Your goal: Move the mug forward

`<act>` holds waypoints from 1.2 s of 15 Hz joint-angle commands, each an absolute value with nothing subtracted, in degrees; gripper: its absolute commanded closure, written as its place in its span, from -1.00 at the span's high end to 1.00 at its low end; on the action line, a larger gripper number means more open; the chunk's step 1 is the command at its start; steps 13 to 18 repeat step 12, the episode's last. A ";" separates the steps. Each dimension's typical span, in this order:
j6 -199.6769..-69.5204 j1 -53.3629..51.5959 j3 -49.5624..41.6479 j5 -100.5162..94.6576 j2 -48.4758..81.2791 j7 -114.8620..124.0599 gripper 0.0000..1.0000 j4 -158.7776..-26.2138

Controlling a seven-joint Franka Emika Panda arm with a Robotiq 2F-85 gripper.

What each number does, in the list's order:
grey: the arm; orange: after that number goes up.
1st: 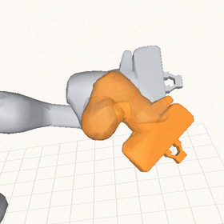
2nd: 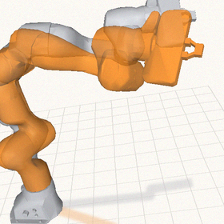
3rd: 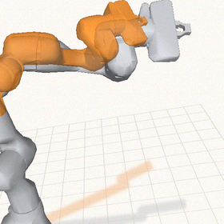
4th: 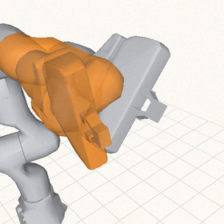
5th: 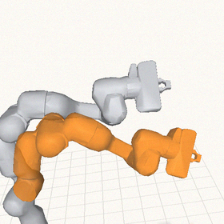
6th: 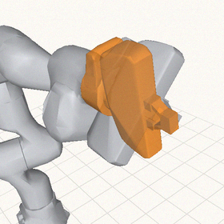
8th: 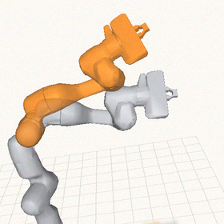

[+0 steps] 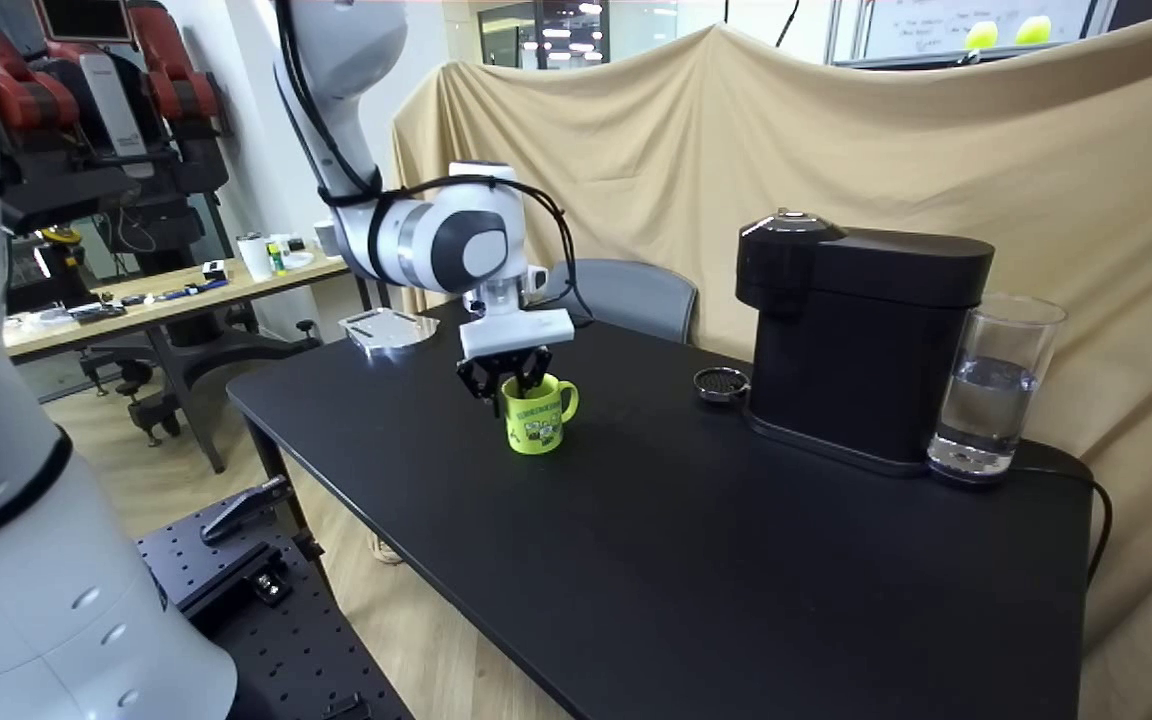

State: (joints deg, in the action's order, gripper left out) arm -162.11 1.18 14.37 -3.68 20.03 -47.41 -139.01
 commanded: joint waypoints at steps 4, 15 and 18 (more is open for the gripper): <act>-156.98 1.84 15.26 -3.26 13.56 -48.54 0.80 -140.09; -136.58 0.16 12.76 0.80 8.99 -54.09 0.99 -135.42; -136.58 0.16 12.76 0.80 8.99 -54.09 0.99 -135.42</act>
